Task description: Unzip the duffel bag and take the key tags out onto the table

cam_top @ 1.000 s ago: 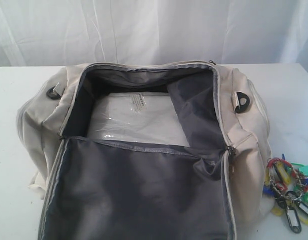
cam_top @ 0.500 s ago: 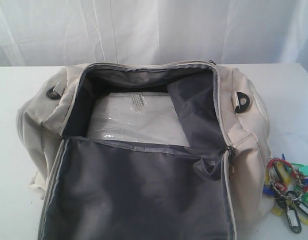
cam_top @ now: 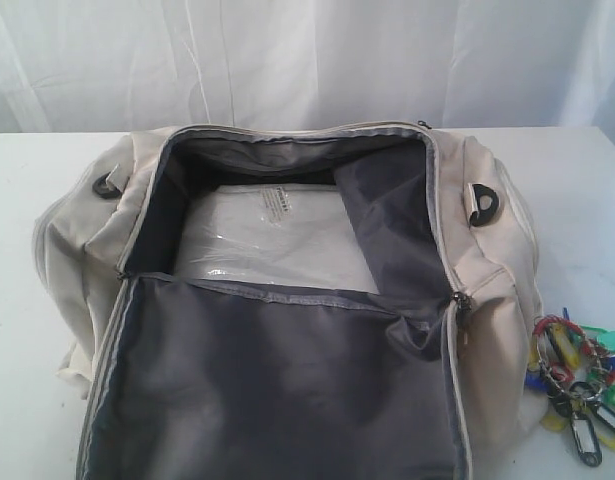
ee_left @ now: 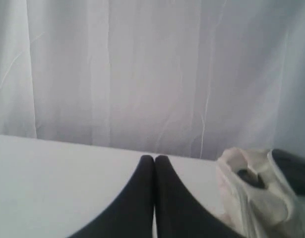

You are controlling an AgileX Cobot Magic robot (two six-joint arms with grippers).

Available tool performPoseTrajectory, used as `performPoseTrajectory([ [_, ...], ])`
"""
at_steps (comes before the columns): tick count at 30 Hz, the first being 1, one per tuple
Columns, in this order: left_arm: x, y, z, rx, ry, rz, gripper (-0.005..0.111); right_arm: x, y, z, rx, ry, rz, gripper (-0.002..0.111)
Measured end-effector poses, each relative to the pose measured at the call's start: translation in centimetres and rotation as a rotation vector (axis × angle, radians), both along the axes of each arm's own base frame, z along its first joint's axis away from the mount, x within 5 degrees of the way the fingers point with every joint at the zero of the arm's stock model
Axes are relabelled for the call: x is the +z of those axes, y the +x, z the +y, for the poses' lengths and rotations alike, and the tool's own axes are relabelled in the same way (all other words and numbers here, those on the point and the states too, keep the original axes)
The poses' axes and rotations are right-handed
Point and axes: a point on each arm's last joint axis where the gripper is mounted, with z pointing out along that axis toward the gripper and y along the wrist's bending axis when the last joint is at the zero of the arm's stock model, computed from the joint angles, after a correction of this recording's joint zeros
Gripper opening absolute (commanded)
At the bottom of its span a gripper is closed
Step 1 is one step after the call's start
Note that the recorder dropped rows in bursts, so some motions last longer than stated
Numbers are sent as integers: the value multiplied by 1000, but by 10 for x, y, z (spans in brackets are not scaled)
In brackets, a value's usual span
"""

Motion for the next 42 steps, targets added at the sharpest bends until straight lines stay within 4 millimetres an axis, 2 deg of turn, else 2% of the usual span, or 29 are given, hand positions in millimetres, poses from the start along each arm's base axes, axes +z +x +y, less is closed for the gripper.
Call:
performPoseTrajectory([
  [5,-32,5,-1,-7,8,124,0,0,0,0,0,0,0,0],
  [11,-65,1,-6,-78,62,474,0,0,0,0,0,0,0,0],
  [20,-67,0,-8,-91,40,486,0,0,0,0,1,2,1,0],
  [25,-67,0,-1,-32,234,503,0,0,0,0,2,0,0,0],
  [27,-67,0,0,-26,253,504,0,0,0,0,3,-2,0,0],
  [42,-67,0,0,-21,245,504,0,0,0,0,3,-2,0,0],
])
